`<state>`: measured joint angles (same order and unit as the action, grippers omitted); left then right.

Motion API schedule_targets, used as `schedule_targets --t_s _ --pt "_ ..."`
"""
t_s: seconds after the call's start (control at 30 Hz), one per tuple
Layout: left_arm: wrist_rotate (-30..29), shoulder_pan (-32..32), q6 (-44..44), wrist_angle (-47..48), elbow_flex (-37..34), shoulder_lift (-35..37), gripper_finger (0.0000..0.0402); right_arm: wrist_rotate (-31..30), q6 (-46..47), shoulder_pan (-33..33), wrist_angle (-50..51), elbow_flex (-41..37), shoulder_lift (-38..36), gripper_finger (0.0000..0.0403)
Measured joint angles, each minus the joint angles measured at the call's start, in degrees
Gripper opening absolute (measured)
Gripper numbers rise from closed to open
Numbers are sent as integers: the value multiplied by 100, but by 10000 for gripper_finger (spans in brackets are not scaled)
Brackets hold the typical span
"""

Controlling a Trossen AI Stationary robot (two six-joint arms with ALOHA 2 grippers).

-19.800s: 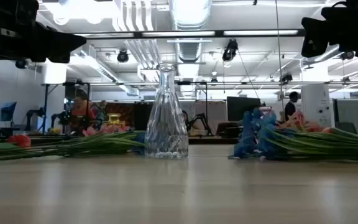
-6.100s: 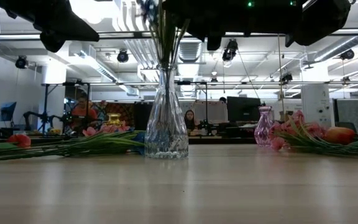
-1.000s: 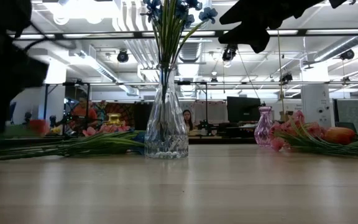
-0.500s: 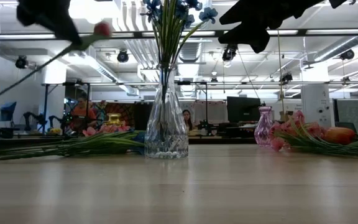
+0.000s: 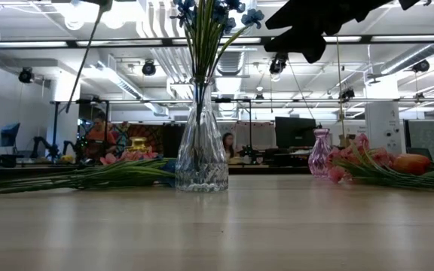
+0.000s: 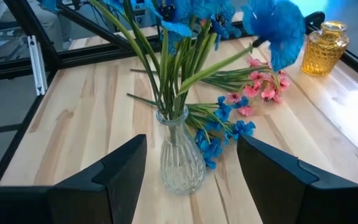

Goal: Sort flowers into vase by color
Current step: Put the left orange tulip into the yellow vase

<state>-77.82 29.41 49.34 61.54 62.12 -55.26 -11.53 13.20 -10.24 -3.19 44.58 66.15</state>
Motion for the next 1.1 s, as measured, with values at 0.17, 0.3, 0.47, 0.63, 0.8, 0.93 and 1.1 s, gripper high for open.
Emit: schedule_targets --t_s 0.17,0.3,0.47,0.63,0.8,0.93,1.1 --pt "595 -22 -855 -1014 -1 85 0 -2 -57 15 -65 0 -4 241" --pt "1303 -24 -2532 -2641 -3 -90 0 -48 -133 15 -73 0 -27 245" --pt "1485 -144 -4408 -4045 -3 -50 0 -48 -188 15 -45 0 -112 242" --pt "2625 -797 -5013 -4443 -6 180 0 -48 -217 15 -50 -2 -165 240" --pt "3049 -1634 -5483 -4611 -137 334 0 -48 -261 15 -56 -2 -168 244" --pt "3975 -2353 -5762 -4952 -321 470 0 -48 -261 15 -54 -2 -168 241" --pt "4742 -3261 -6372 -5995 -917 712 0 -50 -271 15 -59 -2 -168 241"
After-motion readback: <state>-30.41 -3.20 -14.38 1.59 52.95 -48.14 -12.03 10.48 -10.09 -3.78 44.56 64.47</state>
